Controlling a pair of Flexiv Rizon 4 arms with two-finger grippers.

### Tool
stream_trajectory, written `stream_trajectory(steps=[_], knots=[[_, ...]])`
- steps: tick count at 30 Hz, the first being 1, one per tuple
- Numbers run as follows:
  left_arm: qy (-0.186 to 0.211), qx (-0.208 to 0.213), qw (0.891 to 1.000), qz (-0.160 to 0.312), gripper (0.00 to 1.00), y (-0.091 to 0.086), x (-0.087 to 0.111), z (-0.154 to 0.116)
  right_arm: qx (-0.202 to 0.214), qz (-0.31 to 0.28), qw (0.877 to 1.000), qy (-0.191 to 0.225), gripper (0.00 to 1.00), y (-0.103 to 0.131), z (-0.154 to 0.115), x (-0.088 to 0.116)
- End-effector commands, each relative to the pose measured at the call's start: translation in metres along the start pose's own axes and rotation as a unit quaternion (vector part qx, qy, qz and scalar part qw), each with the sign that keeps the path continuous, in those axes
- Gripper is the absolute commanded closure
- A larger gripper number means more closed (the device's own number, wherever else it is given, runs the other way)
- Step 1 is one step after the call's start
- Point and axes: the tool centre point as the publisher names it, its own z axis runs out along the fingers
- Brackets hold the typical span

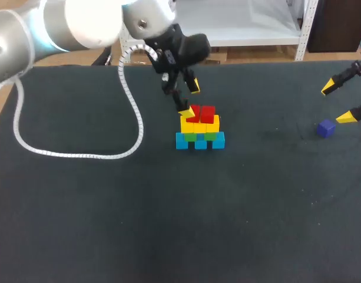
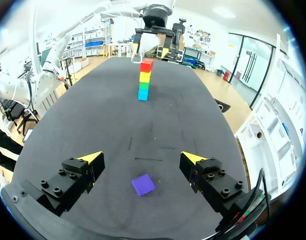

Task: Place the blue cubes, place green cubes on the blue cubes, place the yellow cubes on the green cubes, then place the red cubes on the yellow cubes, and place purple cube on the red cubes.

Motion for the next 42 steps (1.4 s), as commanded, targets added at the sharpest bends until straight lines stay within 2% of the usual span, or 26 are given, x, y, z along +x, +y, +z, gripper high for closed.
stream_trajectory(steps=[1,2,5,14,20,25,34,42], knots=[[-0.083,-0.032,0.996,-0.012,0.0,-0.033,0.03,-0.034,0.0,0.0,1.0,0.0,0.0,0.0,0.0,0.0],[-0.106,-0.033,0.994,-0.014,0.0,-0.036,0.035,-0.039,0.0,0.0,1.0,0.0,0.0,0.0,0.0,0.0],[-0.133,-0.03,0.991,0.0,0.0,-0.042,0.048,-0.053,0.0,0.0,1.0,0.0,0.0,0.0,0.0,0.0],[-0.142,-0.027,0.989,0.031,0.0,-0.053,0.105,-0.094,0.0,0.0,1.0,0.0,0.0,0.0,0.0,0.0],[-0.139,-0.03,0.99,0.022,0.0,-0.057,0.151,-0.116,0.0,0.0,1.0,0.0,0.0,0.0,0.0,0.0],[-0.141,-0.026,0.989,0.025,0.0,-0.06,0.177,-0.128,0.0,0.0,1.0,0.0,0.0,0.0,0.0,0.0],[-0.124,-0.022,0.991,0.049,0.0,-0.065,0.195,-0.142,0.0,0.0,1.0,0.0,0.0,0.0,0.0,0.0],[-0.111,-0.014,0.992,0.062,0.0,-0.064,0.198,-0.143,0.0,0.0,1.0,0.0,0.0,0.0,0.0,0.0]])
